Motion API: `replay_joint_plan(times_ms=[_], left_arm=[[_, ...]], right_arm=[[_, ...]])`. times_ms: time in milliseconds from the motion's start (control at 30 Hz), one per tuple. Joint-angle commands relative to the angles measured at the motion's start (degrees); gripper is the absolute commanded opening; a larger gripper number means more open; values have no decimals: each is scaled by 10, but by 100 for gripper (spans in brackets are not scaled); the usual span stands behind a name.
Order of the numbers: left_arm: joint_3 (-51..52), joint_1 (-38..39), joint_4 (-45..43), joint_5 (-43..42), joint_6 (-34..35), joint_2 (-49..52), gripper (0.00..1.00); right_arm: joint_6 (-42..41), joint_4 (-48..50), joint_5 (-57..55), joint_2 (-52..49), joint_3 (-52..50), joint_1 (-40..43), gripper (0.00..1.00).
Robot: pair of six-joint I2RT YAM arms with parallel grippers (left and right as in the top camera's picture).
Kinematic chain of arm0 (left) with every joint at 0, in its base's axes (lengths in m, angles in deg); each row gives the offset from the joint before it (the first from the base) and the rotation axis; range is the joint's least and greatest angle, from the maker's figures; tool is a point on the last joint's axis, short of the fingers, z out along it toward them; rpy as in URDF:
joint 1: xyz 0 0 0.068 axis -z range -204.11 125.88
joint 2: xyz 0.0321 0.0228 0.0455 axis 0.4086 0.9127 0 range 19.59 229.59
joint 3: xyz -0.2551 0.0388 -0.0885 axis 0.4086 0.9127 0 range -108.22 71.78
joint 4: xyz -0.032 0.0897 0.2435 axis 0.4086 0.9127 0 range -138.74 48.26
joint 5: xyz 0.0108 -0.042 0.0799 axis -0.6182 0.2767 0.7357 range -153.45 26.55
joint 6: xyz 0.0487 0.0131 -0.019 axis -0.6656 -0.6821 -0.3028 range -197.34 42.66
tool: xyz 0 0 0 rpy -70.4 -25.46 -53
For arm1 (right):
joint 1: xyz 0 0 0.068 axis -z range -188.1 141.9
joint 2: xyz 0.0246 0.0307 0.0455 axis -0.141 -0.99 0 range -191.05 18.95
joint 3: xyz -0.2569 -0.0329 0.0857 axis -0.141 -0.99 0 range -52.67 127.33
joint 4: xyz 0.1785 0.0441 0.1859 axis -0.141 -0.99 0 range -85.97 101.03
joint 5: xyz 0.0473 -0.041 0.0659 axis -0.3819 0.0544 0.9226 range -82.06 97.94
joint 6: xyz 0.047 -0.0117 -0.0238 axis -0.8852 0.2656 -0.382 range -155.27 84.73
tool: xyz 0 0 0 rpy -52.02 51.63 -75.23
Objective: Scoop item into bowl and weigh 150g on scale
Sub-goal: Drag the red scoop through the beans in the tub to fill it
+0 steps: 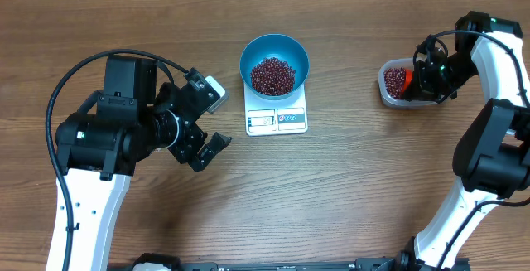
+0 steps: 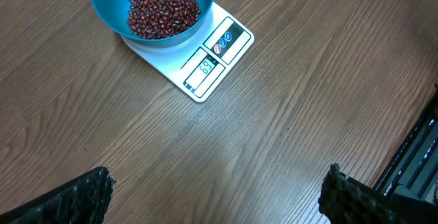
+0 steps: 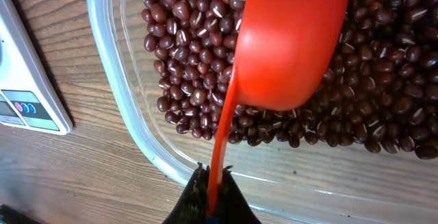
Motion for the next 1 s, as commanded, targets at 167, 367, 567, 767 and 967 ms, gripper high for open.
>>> replay_joint_plan(times_ms=[167, 367, 567, 767, 967], left_arm=[[-8, -2, 0, -9, -12, 1, 100], [-8, -2, 0, -9, -12, 1, 100], [-8, -2, 0, -9, -13, 1, 100], [-8, -2, 0, -9, -12, 1, 100], [-8, -2, 0, -9, -12, 1, 99]], right_arm=[[-13, 7, 20, -7, -8, -4, 4], [-18, 5, 21, -7, -8, -4, 4], [-17, 6, 65, -7, -8, -4, 4], [-17, 5, 90, -7, -8, 14, 4], [23, -14, 181, -7, -9, 56, 4]])
